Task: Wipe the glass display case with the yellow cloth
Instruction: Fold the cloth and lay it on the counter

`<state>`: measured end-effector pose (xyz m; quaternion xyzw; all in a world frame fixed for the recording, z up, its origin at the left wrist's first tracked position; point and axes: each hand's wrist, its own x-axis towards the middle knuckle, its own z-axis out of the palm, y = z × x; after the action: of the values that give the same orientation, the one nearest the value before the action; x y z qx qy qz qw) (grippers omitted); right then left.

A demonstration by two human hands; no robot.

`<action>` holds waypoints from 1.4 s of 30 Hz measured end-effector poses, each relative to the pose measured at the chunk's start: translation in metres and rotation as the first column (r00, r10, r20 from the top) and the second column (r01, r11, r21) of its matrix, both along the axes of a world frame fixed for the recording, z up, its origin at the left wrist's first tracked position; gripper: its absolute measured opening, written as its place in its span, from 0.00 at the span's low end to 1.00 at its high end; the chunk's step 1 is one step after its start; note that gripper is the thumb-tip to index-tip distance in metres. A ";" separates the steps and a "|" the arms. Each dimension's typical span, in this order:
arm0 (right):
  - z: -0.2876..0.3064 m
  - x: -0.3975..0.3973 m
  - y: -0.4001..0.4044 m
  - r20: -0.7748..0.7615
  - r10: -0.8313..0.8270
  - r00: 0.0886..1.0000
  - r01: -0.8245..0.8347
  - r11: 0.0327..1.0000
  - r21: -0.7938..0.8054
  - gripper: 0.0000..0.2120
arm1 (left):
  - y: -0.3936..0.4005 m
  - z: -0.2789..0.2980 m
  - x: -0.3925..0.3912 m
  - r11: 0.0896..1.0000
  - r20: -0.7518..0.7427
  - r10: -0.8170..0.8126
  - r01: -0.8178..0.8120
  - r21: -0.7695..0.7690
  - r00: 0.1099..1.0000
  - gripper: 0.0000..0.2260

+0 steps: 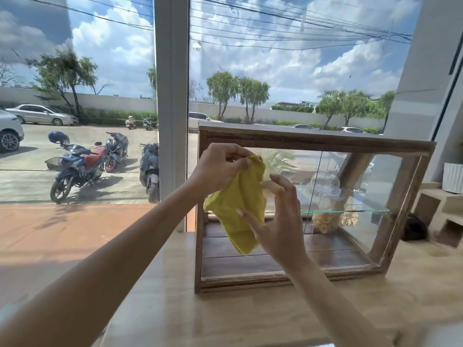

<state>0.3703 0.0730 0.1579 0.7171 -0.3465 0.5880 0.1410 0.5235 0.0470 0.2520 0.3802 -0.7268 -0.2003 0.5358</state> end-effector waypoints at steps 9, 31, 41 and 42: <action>0.024 -0.047 0.001 0.461 0.196 0.866 -0.434 0.751 0.498 0.18 | -0.003 0.001 -0.035 0.961 0.112 -0.259 0.244 0.127 0.959 0.07; 0.003 -0.330 -0.058 0.454 0.104 0.885 -0.384 0.715 0.585 0.03 | -0.062 -0.102 -0.268 0.971 0.341 -0.067 -0.018 0.240 0.938 0.13; -0.055 -0.482 -0.073 0.359 0.007 0.933 -0.248 0.736 0.629 0.06 | -0.073 -0.147 -0.397 0.909 0.040 -0.118 0.092 0.407 0.992 0.06; -0.059 -0.494 -0.074 0.364 0.004 0.932 -0.252 0.729 0.637 0.05 | -0.073 -0.154 -0.411 0.884 -0.076 -0.129 0.149 0.443 0.989 0.04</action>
<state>-0.1240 -0.0011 0.0984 0.6297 -0.5034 0.5447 -0.2309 0.1122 -0.0257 0.0976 0.4354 -0.6748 -0.4080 0.4342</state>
